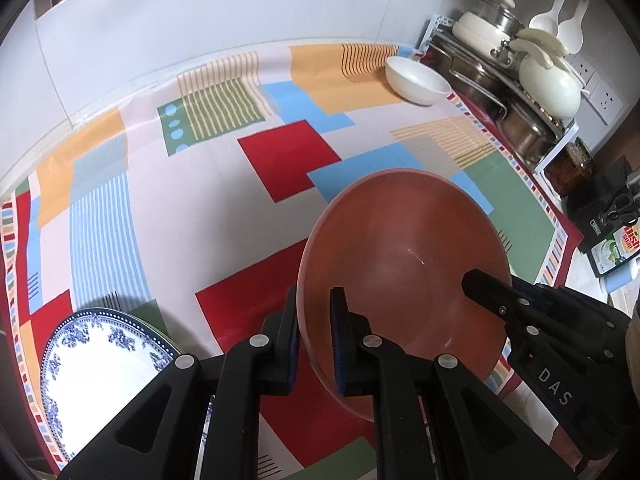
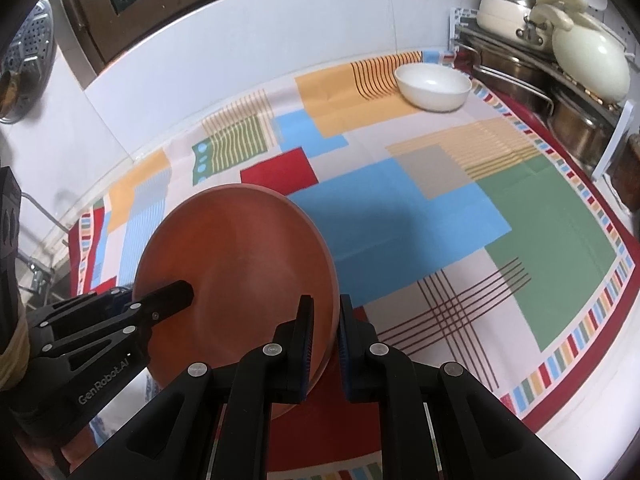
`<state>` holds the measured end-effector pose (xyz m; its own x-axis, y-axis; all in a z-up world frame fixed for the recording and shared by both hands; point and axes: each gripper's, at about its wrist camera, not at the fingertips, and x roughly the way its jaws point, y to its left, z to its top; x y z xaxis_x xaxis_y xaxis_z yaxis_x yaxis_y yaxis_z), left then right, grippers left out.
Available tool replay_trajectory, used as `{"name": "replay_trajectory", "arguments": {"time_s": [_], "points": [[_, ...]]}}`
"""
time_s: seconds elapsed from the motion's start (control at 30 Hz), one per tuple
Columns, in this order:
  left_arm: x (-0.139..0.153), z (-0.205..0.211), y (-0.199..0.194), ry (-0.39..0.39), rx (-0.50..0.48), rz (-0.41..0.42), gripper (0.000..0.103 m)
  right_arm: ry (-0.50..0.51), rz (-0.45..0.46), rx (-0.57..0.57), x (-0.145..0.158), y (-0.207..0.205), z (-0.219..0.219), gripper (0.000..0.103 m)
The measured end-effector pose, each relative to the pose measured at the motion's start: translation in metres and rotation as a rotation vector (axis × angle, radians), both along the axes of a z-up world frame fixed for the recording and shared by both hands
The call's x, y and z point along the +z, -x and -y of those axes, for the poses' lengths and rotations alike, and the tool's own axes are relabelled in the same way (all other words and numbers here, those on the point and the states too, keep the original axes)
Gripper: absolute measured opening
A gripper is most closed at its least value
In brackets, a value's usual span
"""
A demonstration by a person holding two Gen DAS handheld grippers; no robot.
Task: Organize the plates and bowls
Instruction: 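Carry the pink bowl to the red bowl and lower it inside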
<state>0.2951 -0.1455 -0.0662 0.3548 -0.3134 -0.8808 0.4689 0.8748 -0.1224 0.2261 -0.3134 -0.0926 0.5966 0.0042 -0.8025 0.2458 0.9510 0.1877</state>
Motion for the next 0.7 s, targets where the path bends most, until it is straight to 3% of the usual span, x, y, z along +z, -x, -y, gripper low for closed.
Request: {"name": "replay_trajectory", "arguments": {"time_s": [0.47,0.7], "points": [[-0.013,0.002,-0.002,-0.002,0.002,-0.025,0.017,0.007,-0.039,0.003,-0.011,-0.005,-0.001,0.013],[-0.012,-0.001,-0.003,0.009,0.021,-0.028,0.049,-0.005,-0.037,0.009,-0.012,-0.007,0.001,0.016]]}}
